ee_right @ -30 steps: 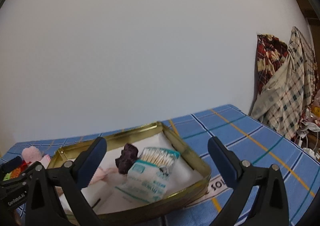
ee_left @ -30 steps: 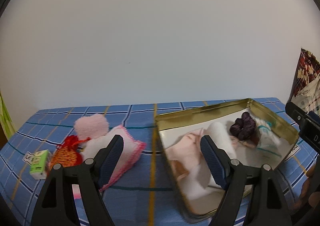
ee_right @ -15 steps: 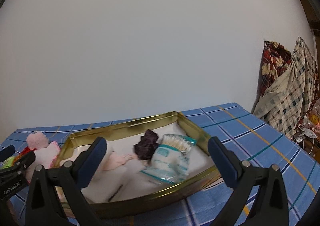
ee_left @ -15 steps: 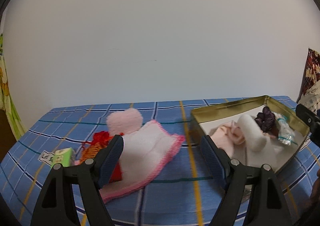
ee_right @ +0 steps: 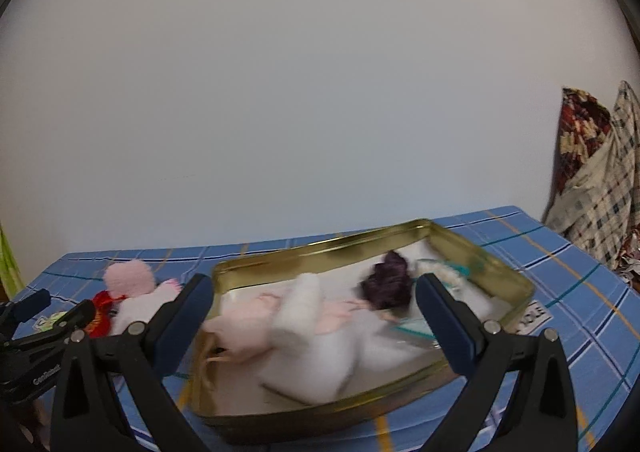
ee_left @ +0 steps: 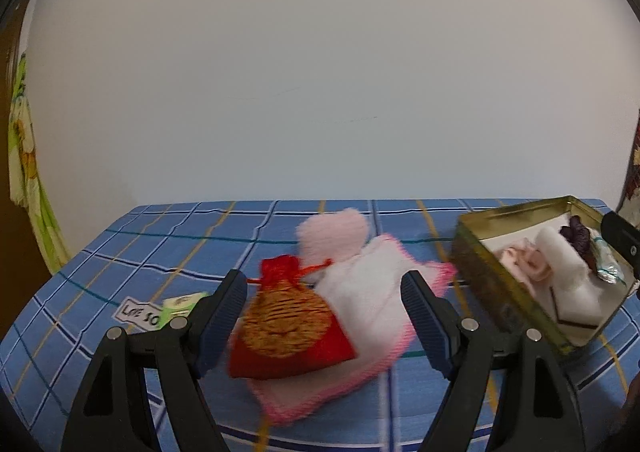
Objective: Organize soft objects
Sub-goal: 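Move both tools back to the pile toward the tissue pack and pouch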
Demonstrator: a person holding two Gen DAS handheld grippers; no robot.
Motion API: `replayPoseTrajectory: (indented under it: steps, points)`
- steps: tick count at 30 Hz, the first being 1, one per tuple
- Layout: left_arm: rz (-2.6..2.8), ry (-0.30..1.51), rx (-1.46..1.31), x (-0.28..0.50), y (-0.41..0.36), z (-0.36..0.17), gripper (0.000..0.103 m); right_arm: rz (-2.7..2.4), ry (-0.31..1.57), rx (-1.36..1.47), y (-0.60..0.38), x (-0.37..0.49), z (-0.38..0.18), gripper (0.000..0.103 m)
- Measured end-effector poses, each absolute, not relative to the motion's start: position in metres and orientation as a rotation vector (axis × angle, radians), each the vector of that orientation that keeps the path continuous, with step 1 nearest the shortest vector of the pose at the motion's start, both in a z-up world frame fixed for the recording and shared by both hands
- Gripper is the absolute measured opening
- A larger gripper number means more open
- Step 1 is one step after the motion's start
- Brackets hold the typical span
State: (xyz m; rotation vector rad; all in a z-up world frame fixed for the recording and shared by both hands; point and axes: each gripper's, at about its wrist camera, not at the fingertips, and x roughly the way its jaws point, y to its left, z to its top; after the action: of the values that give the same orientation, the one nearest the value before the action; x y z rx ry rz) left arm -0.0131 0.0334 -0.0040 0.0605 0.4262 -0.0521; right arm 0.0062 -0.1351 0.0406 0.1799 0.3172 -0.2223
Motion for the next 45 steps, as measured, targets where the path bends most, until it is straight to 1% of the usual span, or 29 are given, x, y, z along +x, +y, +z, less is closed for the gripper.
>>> replayPoseTrajectory:
  steps: [15, 20, 28, 35, 36, 37, 39, 44, 45]
  points:
    - [0.083, 0.49, -0.002, 0.01, 0.117, -0.011, 0.081, -0.068, 0.349, 0.174, -0.063, 0.035, 0.038, 0.103]
    - [0.133, 0.532, -0.077, 0.019, 0.153, -0.016, 0.081, -0.01, 0.389, 0.167, -0.04, 0.049, 0.035, 0.103]
    - [0.237, 0.541, -0.14, 0.033, 0.204, -0.02, 0.081, 0.118, 0.456, 0.112, 0.008, 0.071, 0.029, 0.103]
    - [0.267, 0.579, -0.221, 0.041, 0.236, -0.027, 0.081, 0.207, 0.558, 0.075, 0.053, 0.112, 0.022, 0.101]
    - [0.258, 0.583, -0.231, 0.042, 0.237, -0.027, 0.081, 0.21, 0.584, 0.067, 0.059, 0.119, 0.02, 0.099]
    - [0.243, 0.588, -0.234, 0.042, 0.235, -0.027, 0.081, 0.213, 0.613, 0.059, 0.065, 0.127, 0.016, 0.094]
    - [0.23, 0.589, -0.212, 0.043, 0.23, -0.026, 0.081, 0.218, 0.68, 0.048, 0.076, 0.142, 0.006, 0.088]
    - [0.221, 0.584, -0.132, 0.042, 0.214, -0.024, 0.081, 0.241, 0.803, 0.034, 0.089, 0.159, -0.01, 0.084]
    - [0.212, 0.589, -0.13, 0.042, 0.213, -0.024, 0.081, 0.239, 0.819, 0.032, 0.089, 0.161, -0.012, 0.081]
